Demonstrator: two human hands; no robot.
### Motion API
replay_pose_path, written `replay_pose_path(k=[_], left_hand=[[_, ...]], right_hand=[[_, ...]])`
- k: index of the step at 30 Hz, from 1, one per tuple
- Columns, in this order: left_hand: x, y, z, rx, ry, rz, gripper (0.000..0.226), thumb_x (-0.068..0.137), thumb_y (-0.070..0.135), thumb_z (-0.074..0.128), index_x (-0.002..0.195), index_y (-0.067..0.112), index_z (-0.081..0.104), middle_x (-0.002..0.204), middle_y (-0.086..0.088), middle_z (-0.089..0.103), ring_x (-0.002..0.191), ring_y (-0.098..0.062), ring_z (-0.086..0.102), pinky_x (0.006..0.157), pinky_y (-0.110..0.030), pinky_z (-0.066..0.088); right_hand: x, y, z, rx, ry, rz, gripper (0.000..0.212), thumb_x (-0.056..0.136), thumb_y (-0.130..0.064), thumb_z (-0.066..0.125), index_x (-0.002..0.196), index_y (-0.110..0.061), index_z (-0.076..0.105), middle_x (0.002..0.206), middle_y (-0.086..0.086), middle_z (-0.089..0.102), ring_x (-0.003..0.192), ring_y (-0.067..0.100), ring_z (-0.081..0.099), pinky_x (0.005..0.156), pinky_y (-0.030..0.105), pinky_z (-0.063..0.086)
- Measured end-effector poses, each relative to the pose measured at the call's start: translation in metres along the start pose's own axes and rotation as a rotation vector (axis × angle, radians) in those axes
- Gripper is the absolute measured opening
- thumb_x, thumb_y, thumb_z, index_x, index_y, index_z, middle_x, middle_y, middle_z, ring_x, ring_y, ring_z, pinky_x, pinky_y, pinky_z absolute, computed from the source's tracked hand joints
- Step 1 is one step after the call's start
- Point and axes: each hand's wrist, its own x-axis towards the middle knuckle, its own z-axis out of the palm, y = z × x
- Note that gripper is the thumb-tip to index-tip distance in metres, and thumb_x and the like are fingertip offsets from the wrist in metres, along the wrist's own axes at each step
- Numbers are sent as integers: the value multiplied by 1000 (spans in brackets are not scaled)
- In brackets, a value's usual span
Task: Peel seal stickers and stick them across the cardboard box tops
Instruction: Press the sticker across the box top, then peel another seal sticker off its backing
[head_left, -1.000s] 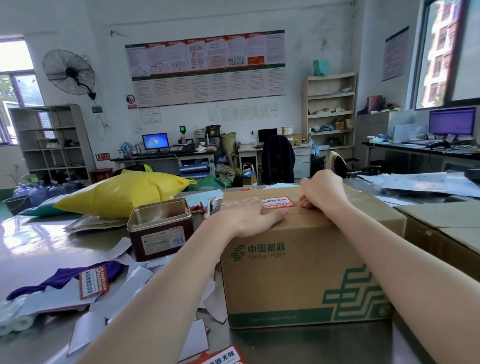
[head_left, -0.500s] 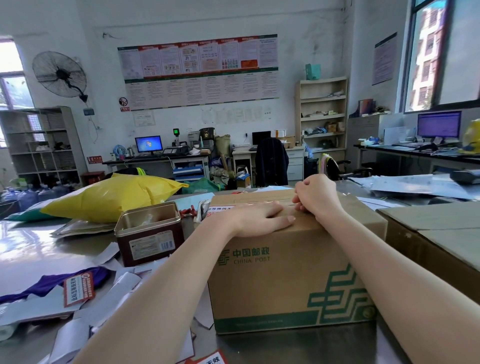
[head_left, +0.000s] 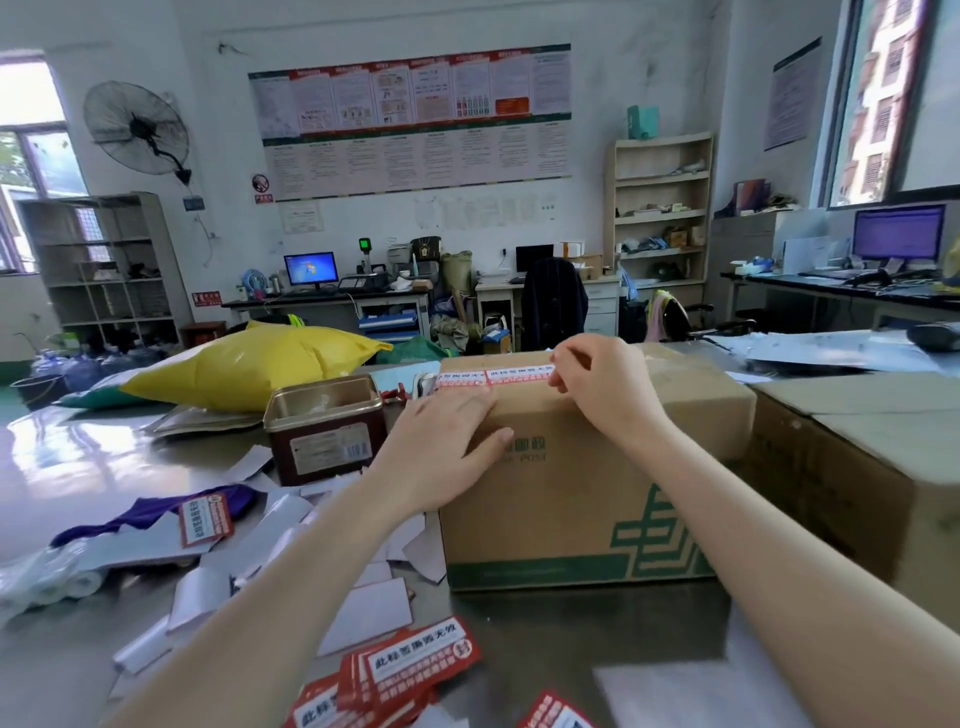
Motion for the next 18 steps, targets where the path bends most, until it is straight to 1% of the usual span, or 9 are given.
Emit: replay_pose_path(k=[3, 5, 7, 9, 12, 14, 16, 18], left_hand=[[-30, -2, 12, -121, 142, -57, 51, 96, 43, 36, 141, 20, 34, 149, 1, 33, 138, -13, 26, 113, -40, 25], [-48, -1, 20, -173, 224, -93, 47, 95, 34, 42, 139, 16, 39, 150, -1, 30, 139, -15, 25, 113, -39, 26], [-64, 1, 28, -201, 277, -105, 42, 94, 22, 47, 135, 13, 44, 148, -4, 32, 137, -17, 29, 109, -37, 27], [-76, 0, 37, -238, 274, -119, 40, 92, 13, 50, 131, 11, 46, 141, -6, 39, 130, -19, 37, 105, -35, 33], [-96, -5, 58, -261, 137, -173, 41, 89, 5, 48, 129, 12, 47, 131, -5, 47, 122, -21, 46, 100, -36, 40], [-105, -12, 72, -285, 51, -265, 45, 89, 2, 46, 132, 13, 45, 130, -5, 48, 119, -20, 48, 96, -34, 43], [-110, -19, 82, -307, 36, -366, 44, 88, 2, 44, 131, 13, 46, 127, -7, 50, 114, -21, 51, 91, -34, 45], [-111, -25, 89, -355, 55, -431, 40, 88, 2, 44, 126, 12, 49, 122, -8, 53, 109, -21, 52, 88, -32, 45]], right_hand=[[-32, -16, 8, 96, 101, -67, 24, 93, -16, 49, 83, -3, 67, 68, 2, 67, 64, 16, 63, 63, 28, 51], [-55, -19, 17, 125, 107, -85, 24, 93, -17, 49, 83, -5, 67, 65, 1, 66, 59, 12, 62, 59, 25, 50], [-74, -17, 28, 160, 71, -58, 22, 93, -18, 49, 84, -8, 66, 64, -1, 66, 58, 9, 61, 60, 21, 50], [-90, -13, 41, 189, -7, -21, 18, 93, -19, 49, 88, -13, 65, 65, -3, 65, 58, 7, 61, 61, 17, 50], [-110, -1, 60, 174, -193, 19, 16, 93, -19, 51, 89, -15, 66, 67, -4, 66, 61, 5, 62, 65, 18, 53], [-119, 7, 72, 129, -401, 19, 16, 91, -24, 54, 91, -17, 68, 74, -6, 68, 69, 4, 64, 71, 22, 53], [-126, 12, 84, 93, -645, -1, 20, 87, -31, 61, 101, -19, 68, 89, -9, 69, 81, 1, 62, 78, 21, 51], [-133, 13, 91, 82, -837, 29, 38, 81, -37, 66, 117, -27, 60, 109, -12, 63, 94, -1, 57, 84, 18, 46]])
